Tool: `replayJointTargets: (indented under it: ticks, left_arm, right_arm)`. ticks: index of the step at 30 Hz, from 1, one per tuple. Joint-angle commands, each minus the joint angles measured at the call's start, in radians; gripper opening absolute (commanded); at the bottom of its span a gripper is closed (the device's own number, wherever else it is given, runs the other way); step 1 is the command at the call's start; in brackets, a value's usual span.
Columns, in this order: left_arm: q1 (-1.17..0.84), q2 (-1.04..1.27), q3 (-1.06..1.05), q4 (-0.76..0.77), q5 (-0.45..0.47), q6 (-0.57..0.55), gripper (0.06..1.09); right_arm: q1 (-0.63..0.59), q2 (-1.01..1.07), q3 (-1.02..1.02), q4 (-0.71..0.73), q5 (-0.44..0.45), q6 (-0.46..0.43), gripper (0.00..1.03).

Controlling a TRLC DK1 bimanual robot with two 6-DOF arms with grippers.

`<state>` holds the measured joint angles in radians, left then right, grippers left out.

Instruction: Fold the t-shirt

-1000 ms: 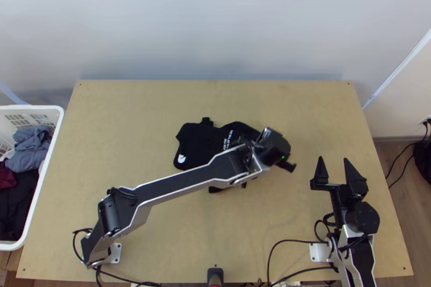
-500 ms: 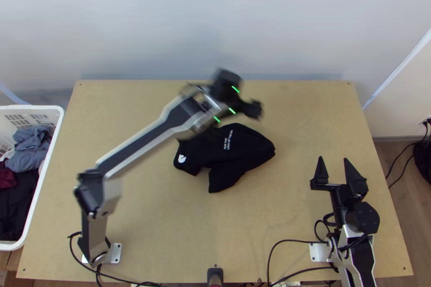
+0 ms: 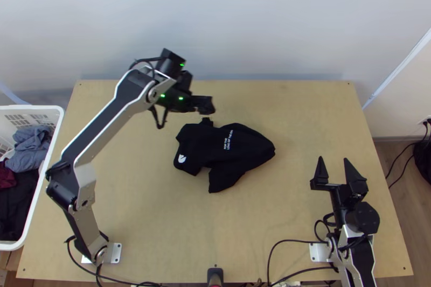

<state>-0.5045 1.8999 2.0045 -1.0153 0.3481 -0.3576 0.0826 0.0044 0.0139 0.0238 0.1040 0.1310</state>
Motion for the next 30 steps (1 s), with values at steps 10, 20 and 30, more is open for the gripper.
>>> replayJointTargets:
  ticks: [10, 20, 30]
  left_arm:
    - [0.132, 0.149, -0.191, 0.136, 0.086, 0.042, 1.03]
    - [0.15, 0.203, -0.289, 0.159, 0.086, 0.091, 0.95]
    - [0.182, 0.007, -0.477, 0.34, 0.088, 0.074, 0.1]
  right_arm:
    - [-0.004, -0.006, -0.008, -0.016, 0.002, 0.013, 0.99]
    - [-0.004, -0.006, -0.008, -0.016, 0.002, 0.013, 0.99]
    - [-0.004, -0.006, -0.008, -0.016, 0.002, 0.013, 0.99]
